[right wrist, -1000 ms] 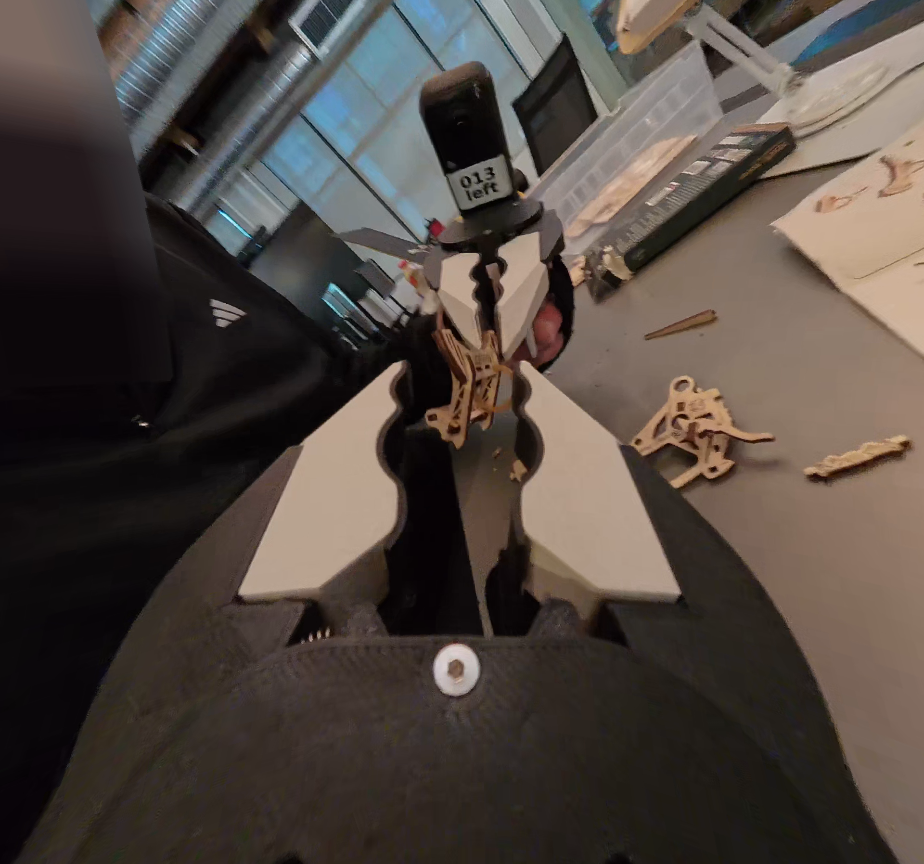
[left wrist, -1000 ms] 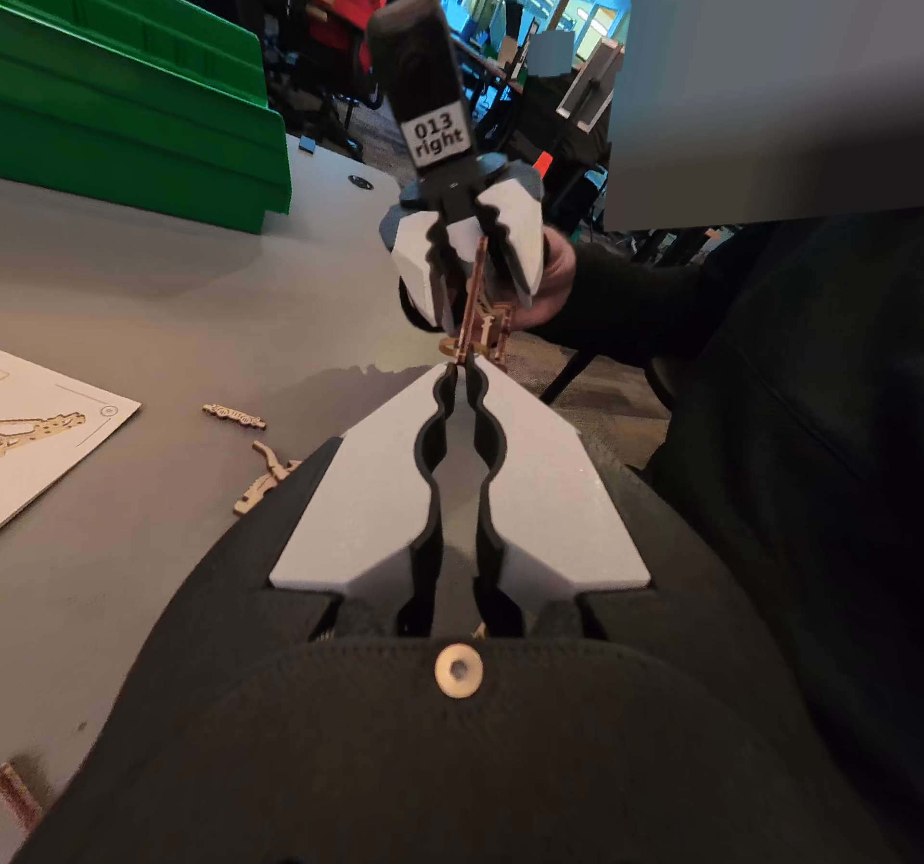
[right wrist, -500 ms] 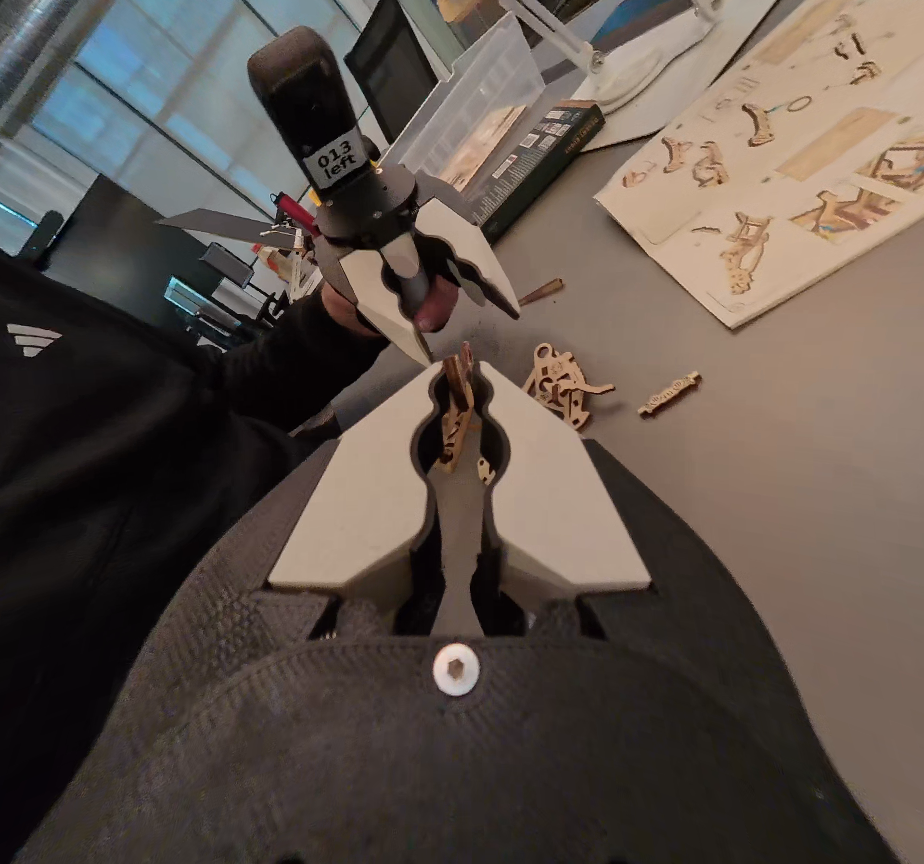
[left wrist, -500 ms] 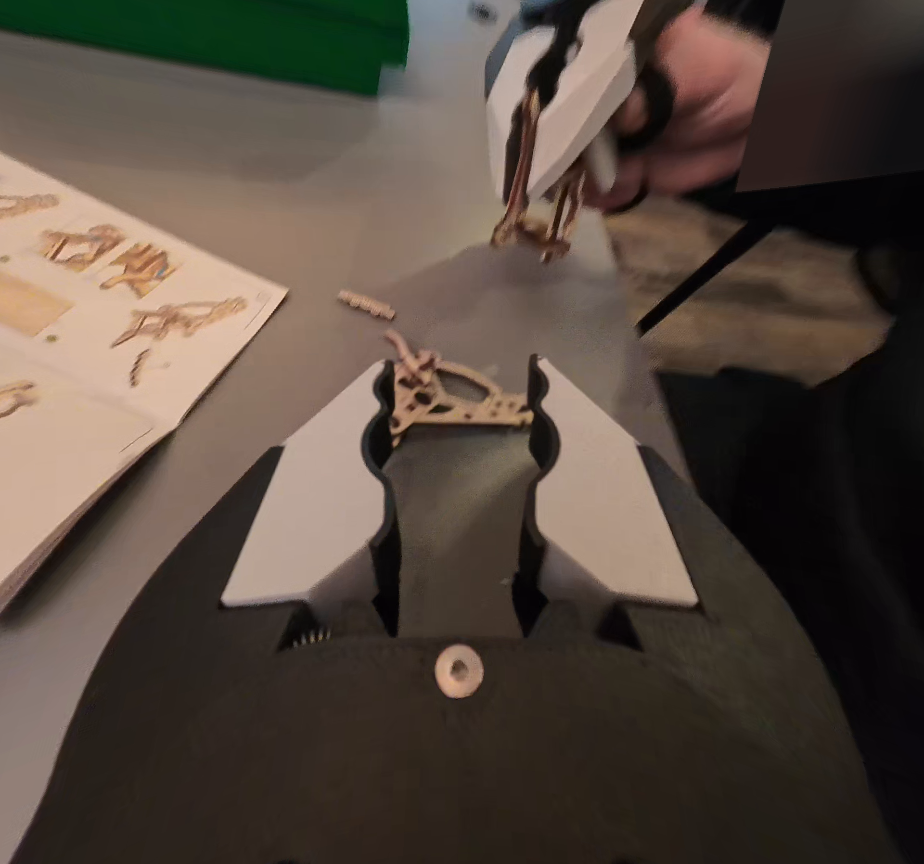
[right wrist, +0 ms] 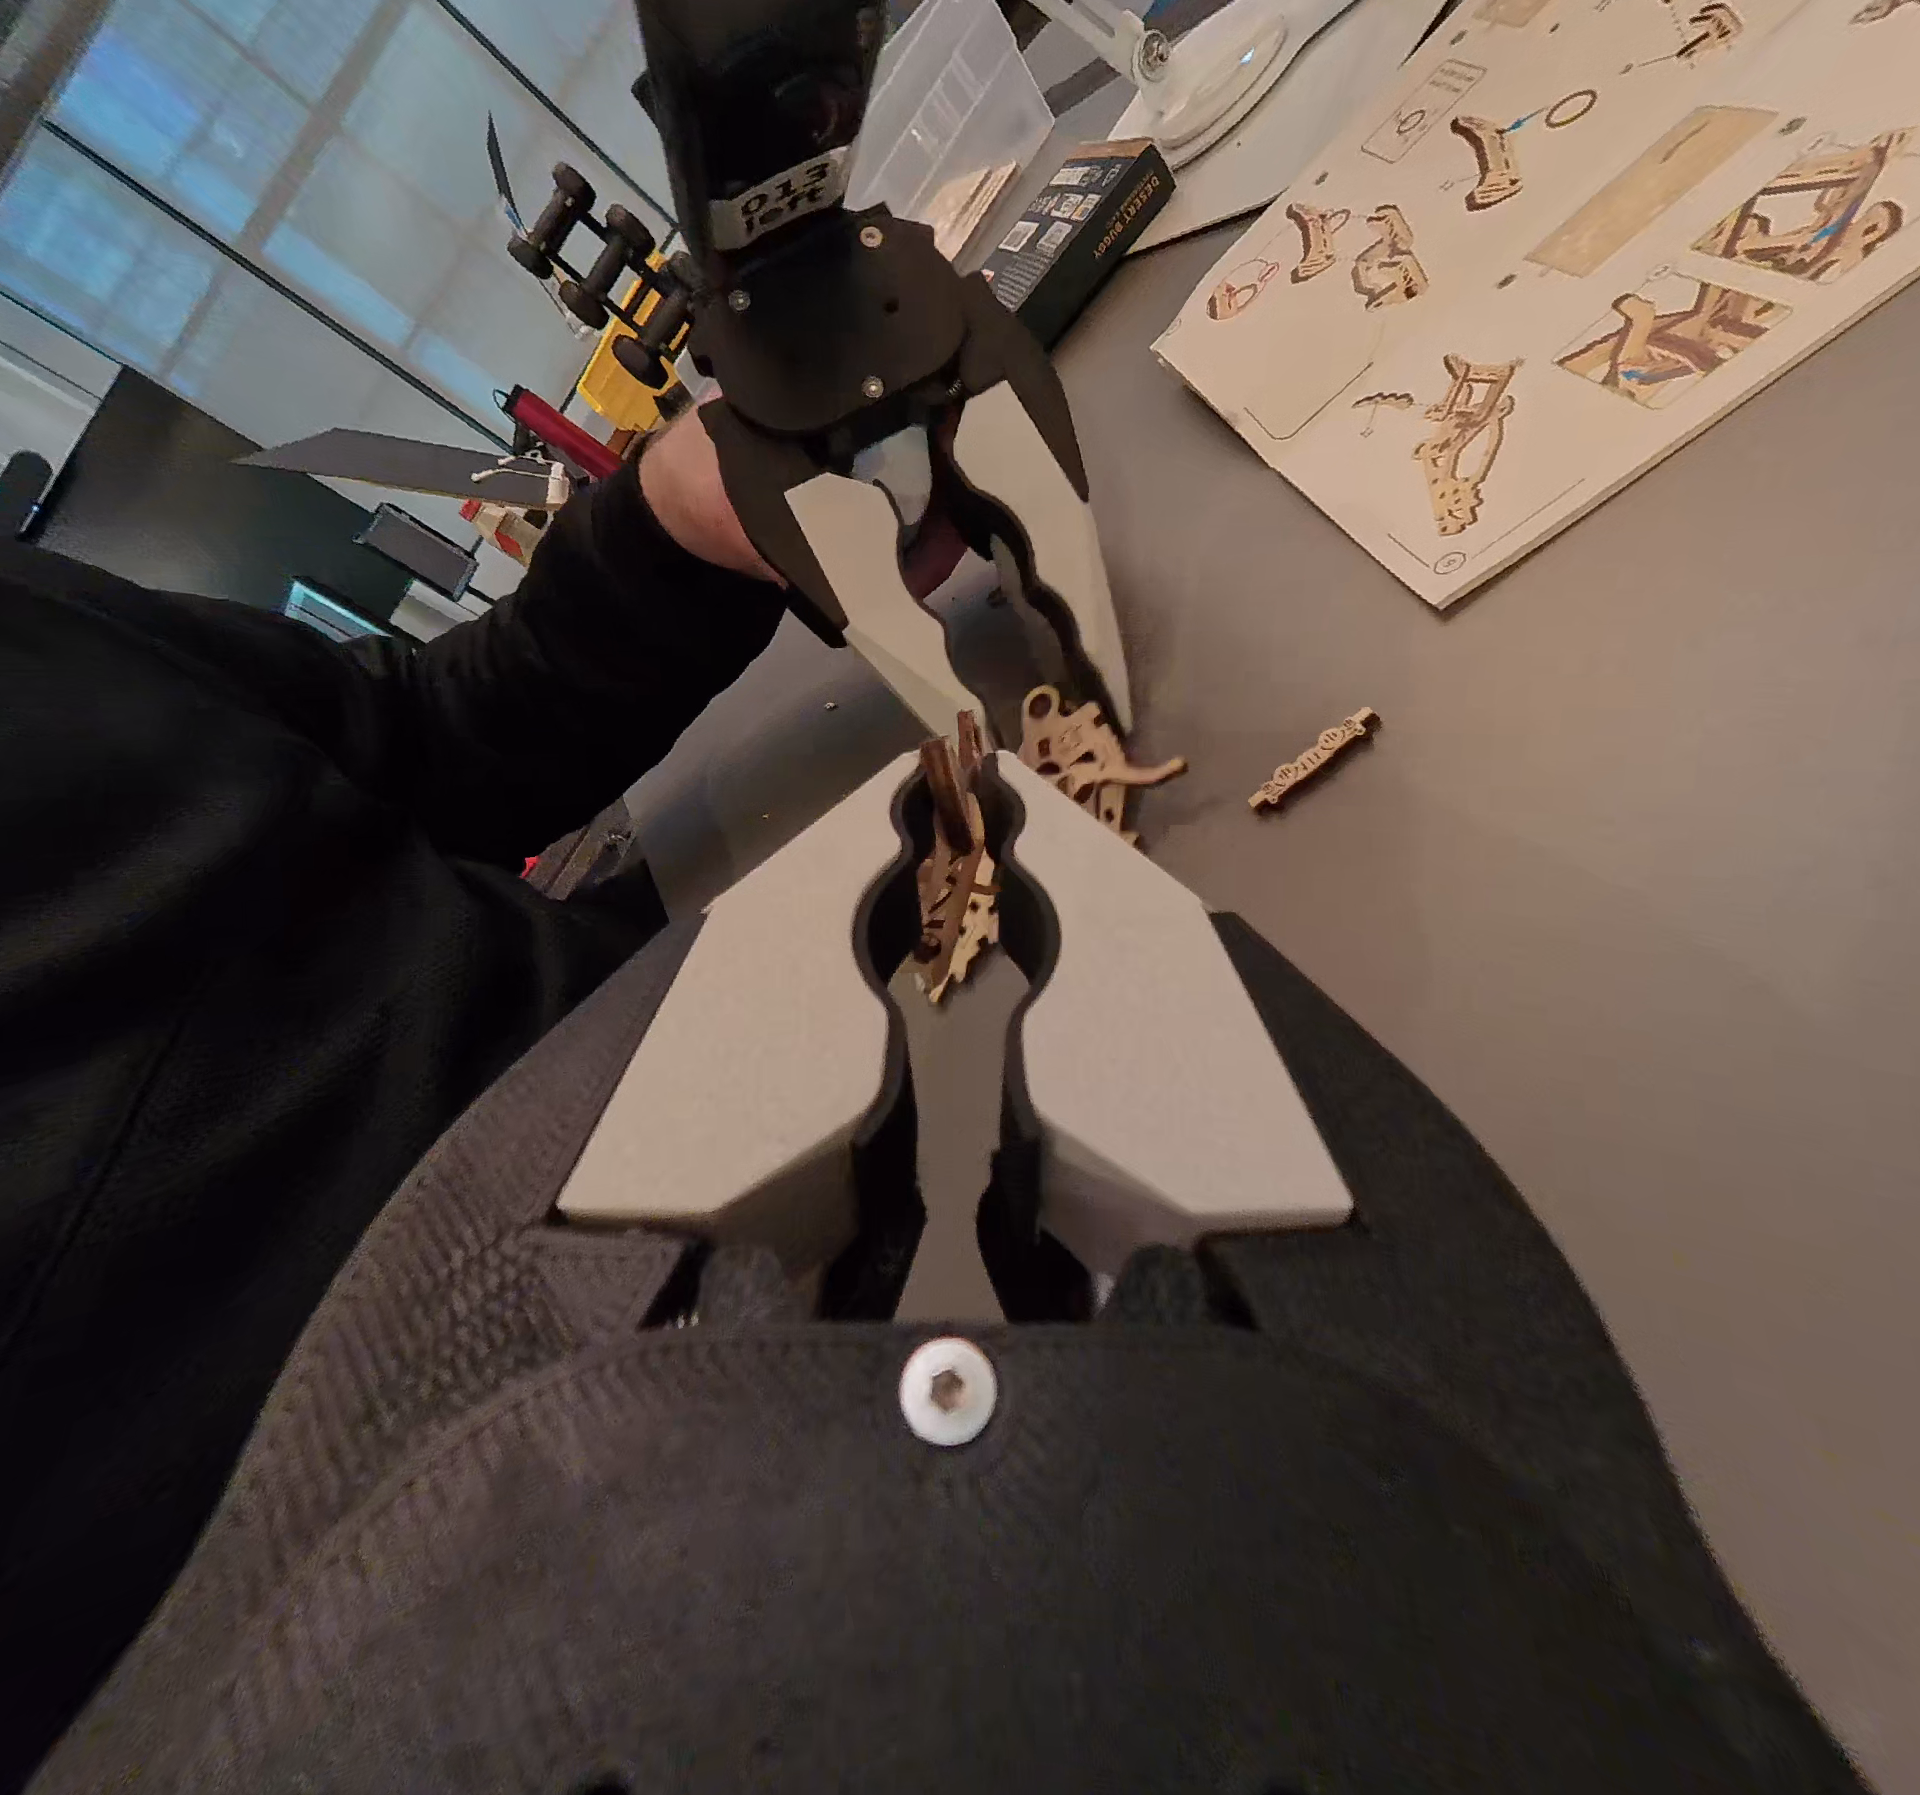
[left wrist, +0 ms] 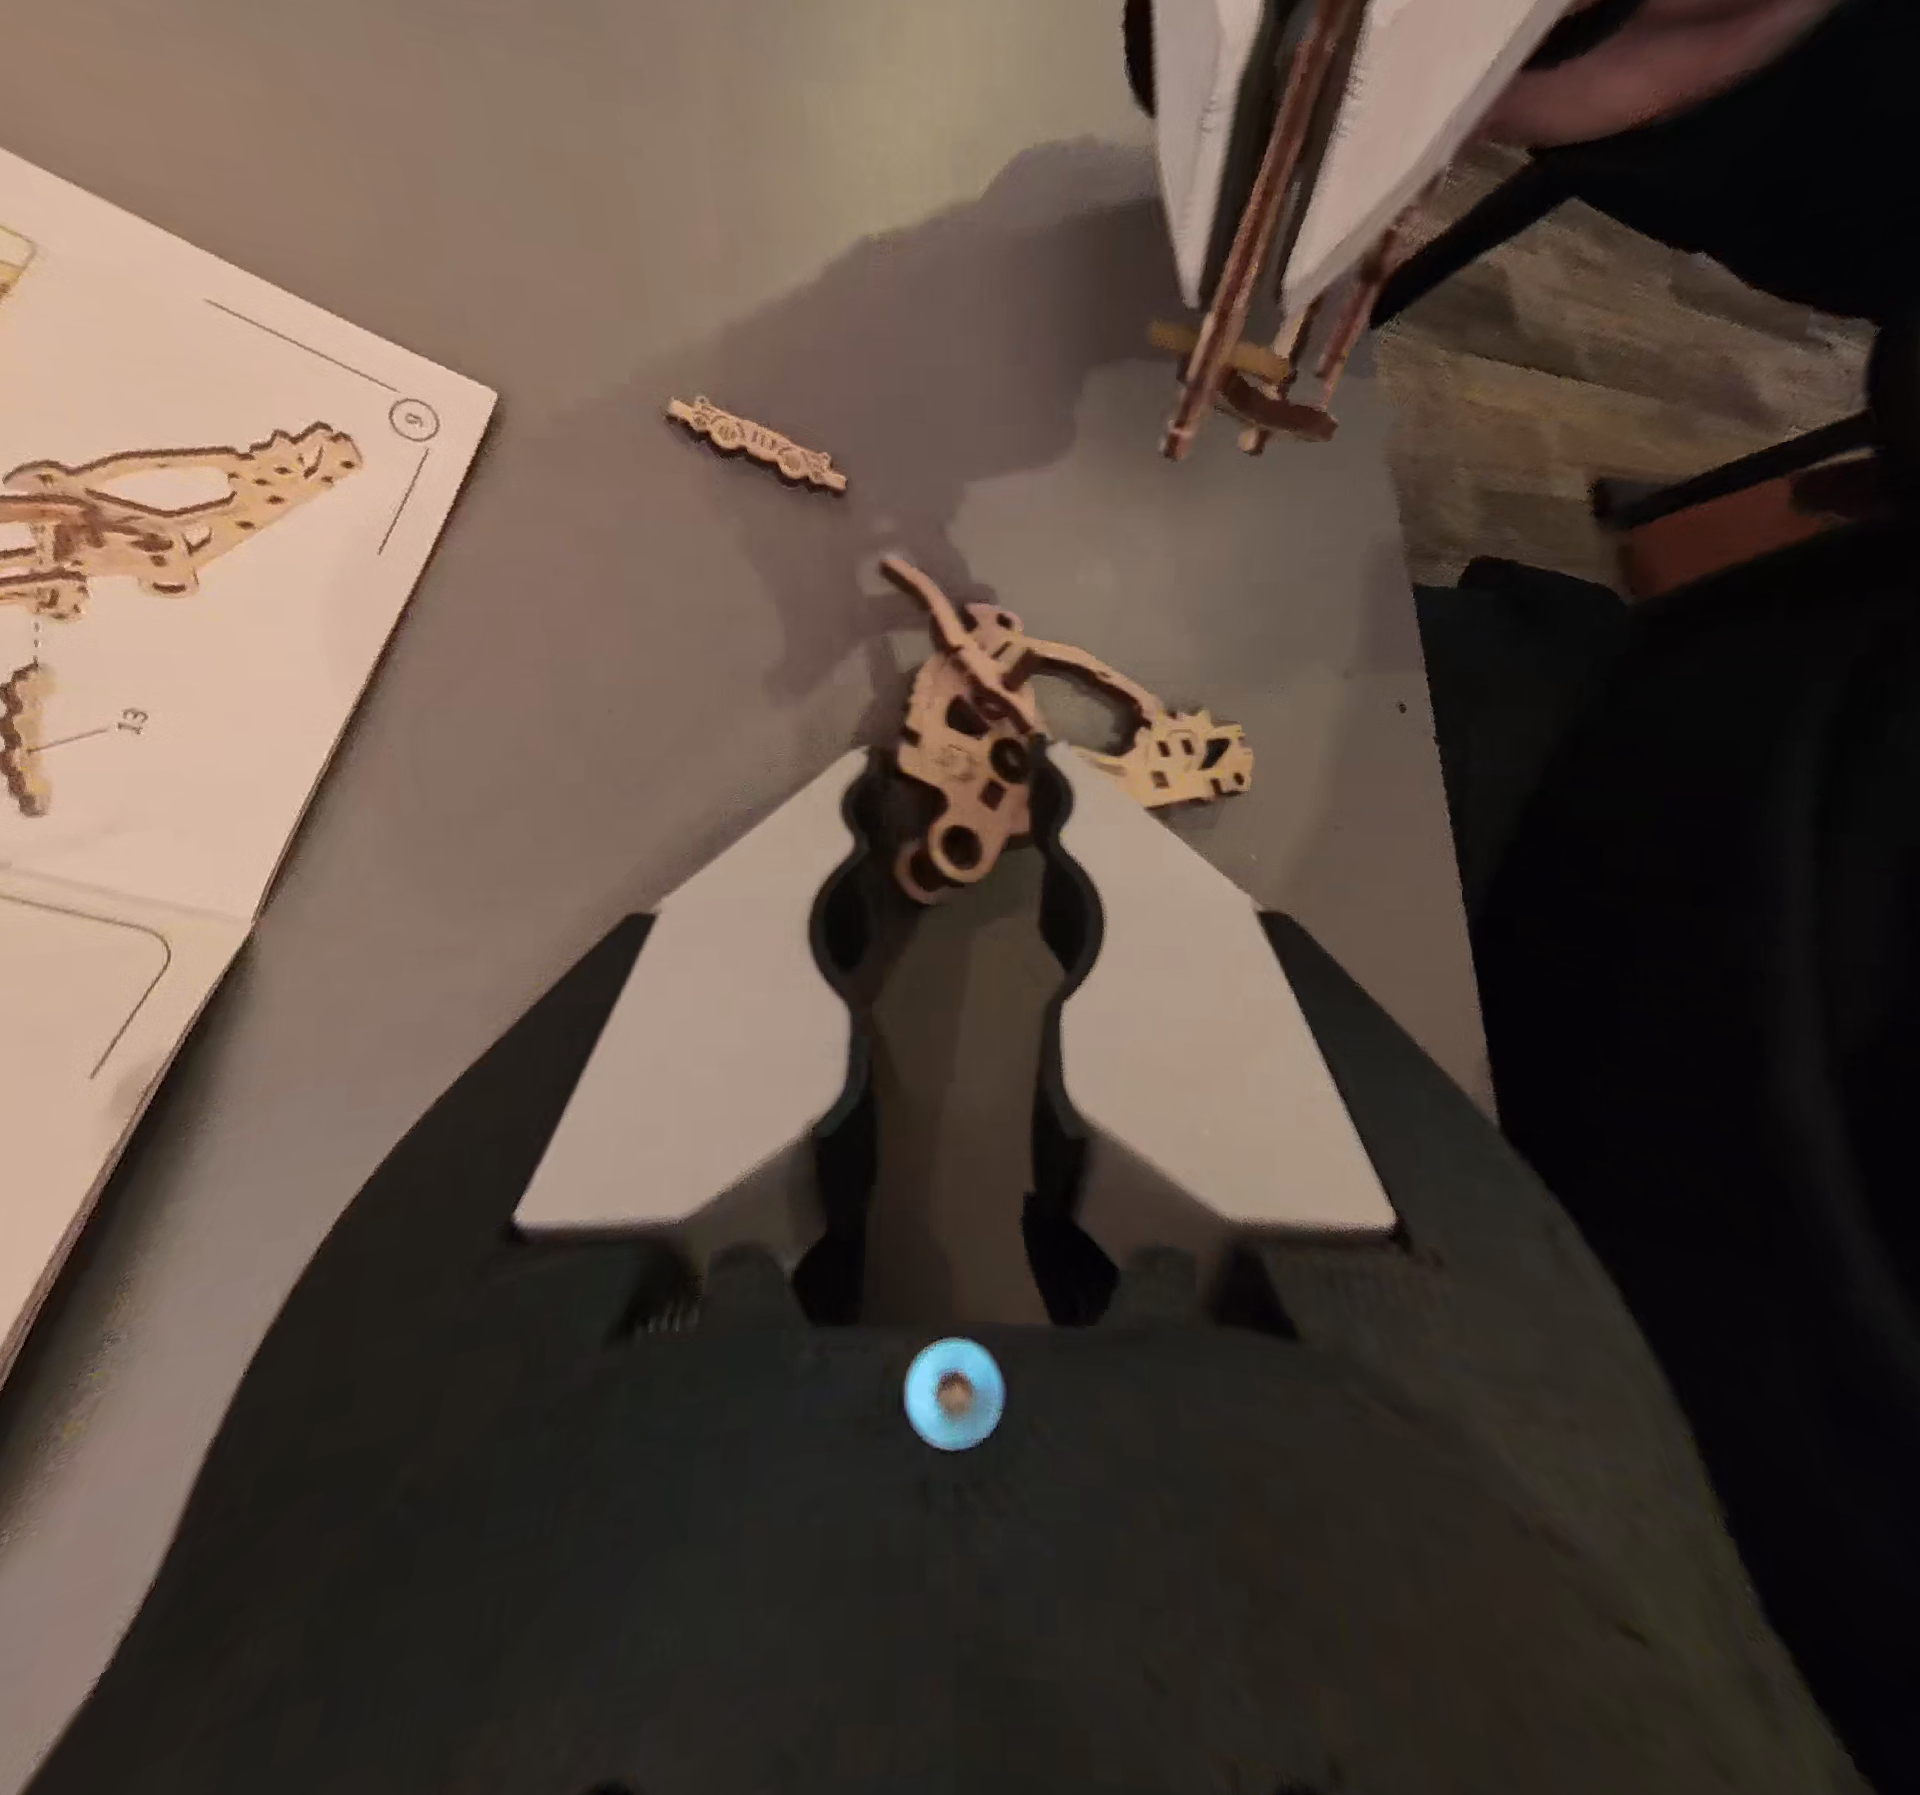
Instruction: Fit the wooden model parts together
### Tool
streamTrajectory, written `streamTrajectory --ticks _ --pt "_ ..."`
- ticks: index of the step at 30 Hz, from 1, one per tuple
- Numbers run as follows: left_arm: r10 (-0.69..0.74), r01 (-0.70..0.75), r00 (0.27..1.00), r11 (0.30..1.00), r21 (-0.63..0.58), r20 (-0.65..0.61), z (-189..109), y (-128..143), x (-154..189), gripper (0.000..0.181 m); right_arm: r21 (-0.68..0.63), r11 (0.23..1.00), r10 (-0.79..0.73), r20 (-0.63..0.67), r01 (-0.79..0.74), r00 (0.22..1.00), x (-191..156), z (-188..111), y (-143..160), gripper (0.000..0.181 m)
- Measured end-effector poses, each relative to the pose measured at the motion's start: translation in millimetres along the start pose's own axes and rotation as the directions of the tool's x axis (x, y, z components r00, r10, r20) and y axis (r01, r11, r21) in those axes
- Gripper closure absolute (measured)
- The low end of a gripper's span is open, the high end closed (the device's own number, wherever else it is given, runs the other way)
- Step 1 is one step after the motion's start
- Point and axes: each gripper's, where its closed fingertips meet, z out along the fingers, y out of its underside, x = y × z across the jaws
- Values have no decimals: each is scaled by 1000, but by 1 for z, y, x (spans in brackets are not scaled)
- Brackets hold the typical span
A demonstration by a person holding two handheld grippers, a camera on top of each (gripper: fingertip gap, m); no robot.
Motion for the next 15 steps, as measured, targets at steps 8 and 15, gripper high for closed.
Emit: streamTrajectory --ticks 8,15 --pt "-94 95 995 990 105 -9 0 -8 0 167 38 999 20 18 -21 1000 2 -3 -2 177" --pt "-209 160 977 653 740 -26 -73 -66 -7 168 176 981 -70 -60 80 996 -6 -19 -50 177"
